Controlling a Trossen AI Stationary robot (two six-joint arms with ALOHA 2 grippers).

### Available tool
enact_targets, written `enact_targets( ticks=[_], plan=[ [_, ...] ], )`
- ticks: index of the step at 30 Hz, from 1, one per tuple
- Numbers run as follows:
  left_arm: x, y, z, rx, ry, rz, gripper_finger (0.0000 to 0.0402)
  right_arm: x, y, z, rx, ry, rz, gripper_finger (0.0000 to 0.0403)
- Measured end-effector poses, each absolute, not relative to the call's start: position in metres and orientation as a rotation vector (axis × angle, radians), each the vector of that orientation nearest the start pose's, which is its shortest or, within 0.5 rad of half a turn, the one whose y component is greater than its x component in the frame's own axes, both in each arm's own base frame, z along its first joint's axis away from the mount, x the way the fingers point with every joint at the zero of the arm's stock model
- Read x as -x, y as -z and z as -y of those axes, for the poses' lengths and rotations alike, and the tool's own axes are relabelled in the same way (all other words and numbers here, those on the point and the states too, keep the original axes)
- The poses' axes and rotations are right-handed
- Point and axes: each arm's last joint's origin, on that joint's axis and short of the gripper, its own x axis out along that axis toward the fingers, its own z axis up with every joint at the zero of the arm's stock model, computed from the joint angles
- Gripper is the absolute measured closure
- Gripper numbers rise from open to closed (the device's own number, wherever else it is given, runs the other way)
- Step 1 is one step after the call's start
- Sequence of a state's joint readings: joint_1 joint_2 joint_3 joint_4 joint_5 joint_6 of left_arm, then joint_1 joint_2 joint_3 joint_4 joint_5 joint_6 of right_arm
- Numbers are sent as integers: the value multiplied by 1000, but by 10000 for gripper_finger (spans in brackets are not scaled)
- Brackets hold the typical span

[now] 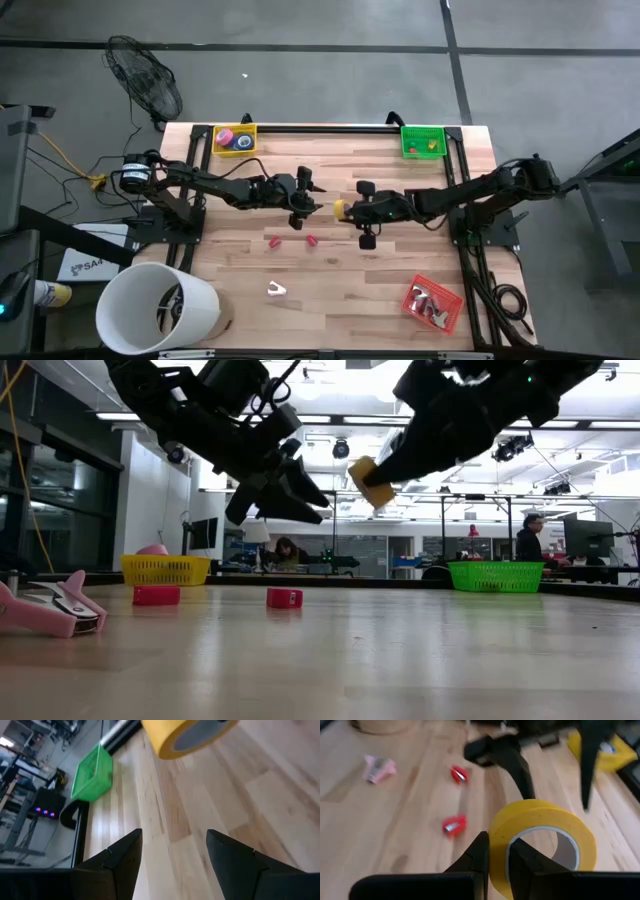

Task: Pick and place Stapler, Stapler remover, tape
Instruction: Put the yellow tape into the yellow bin

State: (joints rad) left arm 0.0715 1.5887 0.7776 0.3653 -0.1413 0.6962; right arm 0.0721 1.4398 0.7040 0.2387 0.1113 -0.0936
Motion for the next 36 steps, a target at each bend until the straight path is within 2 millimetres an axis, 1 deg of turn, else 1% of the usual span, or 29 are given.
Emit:
enact_targets(
  ticks=[5,10,18,31,36],
  plan=[
    [-325,-195,-25,-679,2,-419,186,-293,-204,-30,195,3,-438,371],
    [-329,-203,-23,-664,52,-299,186,-294,-207,-36,220,1,-406,371],
    [-331,-215,-21,-654,71,-157,186,-293,-207,-40,217,-35,-403,371],
    [-332,-224,-18,-633,138,-28,186,-296,-215,-41,230,-43,-316,371],
    [-333,-227,-18,-635,134,5,187,-297,-218,-42,227,-78,-282,371]
  ],
)
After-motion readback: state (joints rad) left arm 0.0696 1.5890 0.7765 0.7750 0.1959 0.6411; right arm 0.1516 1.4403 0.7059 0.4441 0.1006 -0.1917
